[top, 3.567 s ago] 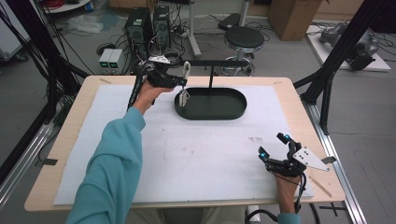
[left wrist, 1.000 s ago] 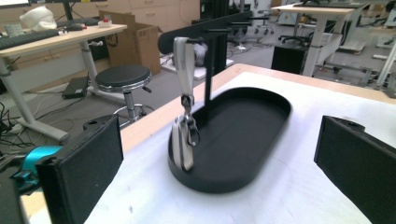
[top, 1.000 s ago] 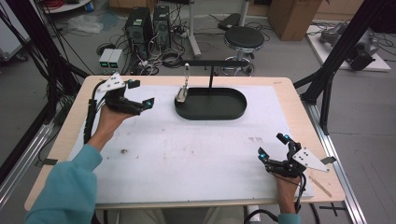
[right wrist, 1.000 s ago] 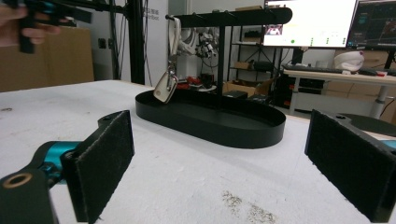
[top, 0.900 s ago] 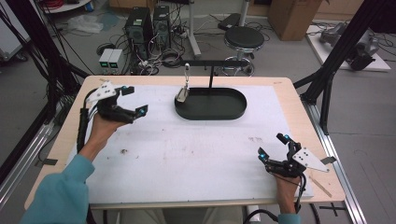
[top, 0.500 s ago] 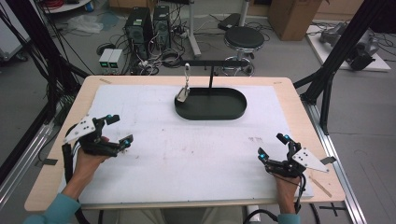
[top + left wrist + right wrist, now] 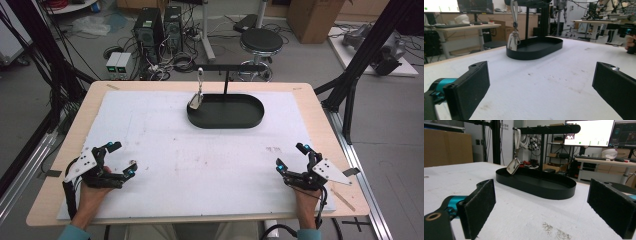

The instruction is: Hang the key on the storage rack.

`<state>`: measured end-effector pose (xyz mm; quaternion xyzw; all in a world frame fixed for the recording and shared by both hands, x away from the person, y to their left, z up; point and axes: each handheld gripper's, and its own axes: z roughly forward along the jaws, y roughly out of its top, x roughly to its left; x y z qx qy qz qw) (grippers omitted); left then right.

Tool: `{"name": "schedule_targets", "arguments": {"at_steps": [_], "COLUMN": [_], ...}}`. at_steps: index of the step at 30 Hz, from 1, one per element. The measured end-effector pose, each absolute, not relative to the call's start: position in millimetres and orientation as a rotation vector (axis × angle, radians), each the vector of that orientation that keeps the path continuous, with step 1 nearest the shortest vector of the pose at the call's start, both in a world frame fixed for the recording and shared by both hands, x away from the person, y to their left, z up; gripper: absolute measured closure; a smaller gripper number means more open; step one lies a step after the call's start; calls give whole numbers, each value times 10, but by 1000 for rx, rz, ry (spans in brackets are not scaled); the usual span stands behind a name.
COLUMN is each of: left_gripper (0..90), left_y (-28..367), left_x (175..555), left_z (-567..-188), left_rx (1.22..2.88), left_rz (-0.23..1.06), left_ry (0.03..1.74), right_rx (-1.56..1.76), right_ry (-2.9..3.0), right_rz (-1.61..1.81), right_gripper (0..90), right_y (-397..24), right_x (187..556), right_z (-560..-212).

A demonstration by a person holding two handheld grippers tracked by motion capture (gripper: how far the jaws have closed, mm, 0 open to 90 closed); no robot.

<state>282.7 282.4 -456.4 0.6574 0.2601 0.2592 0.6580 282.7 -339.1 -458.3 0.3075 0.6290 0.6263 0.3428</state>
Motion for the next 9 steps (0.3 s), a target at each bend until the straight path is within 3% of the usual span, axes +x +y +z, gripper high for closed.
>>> {"name": "schedule_targets", "arguments": {"at_steps": [9], "left_gripper": [17], "left_y": [2843], "left_x": [2792], "left_z": [-4584], "left_rx": [1456], "left_rz": [615], "left_ry": [579], "right_rx": [804], "right_ry": [1645], "right_rz": [1627], "right_gripper": [75], "right_y": [-3383], "right_x": [2823], "right_z": [-4582]}}
